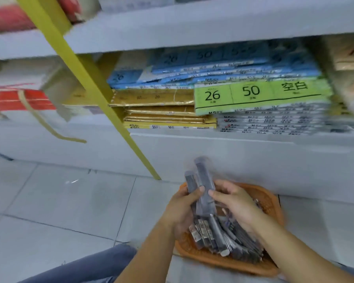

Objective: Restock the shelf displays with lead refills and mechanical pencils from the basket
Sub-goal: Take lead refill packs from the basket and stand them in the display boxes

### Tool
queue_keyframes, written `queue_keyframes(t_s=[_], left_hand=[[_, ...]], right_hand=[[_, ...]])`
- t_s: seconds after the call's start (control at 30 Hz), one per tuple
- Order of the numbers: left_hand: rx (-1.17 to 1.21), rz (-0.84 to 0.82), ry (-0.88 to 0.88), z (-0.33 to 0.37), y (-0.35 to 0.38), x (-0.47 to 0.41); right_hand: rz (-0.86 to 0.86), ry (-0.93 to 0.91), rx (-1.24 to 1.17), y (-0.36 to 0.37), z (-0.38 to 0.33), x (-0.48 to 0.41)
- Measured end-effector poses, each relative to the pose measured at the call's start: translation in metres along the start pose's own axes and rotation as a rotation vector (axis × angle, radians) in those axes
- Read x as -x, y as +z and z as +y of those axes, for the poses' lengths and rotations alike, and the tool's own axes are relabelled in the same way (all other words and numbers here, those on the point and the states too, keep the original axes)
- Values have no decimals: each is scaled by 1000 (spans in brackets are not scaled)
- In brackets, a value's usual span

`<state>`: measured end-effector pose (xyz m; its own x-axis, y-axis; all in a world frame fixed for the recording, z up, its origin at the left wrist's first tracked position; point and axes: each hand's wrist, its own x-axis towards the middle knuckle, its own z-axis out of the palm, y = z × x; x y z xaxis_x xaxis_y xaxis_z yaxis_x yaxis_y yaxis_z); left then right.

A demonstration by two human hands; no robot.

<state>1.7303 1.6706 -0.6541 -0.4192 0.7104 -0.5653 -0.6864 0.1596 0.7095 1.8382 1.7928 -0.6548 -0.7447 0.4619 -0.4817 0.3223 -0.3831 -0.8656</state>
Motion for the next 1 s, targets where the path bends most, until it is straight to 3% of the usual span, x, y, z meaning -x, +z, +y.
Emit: queue_keyframes(t_s=[0.17,0.3,0.5,0.73,0.83,1.0], left_hand=[[-26,-139,50,35,33,48],[-138,-160,202,62,56,90],[-354,-109,412,110,88,154],[-586,-26,627,184,117,193],[-519,-50,635,199,122,192],[-204,-79,545,211,111,172]], right_hand=[[115,-261,158,18,-54,56],[190,-459,315,26,-100,97],[-12,-564,372,23,-178,146],[70,-725,296,36,-262,168],[67,-732,299,41,-282,164],[9,-709,233,37,-303,147]])
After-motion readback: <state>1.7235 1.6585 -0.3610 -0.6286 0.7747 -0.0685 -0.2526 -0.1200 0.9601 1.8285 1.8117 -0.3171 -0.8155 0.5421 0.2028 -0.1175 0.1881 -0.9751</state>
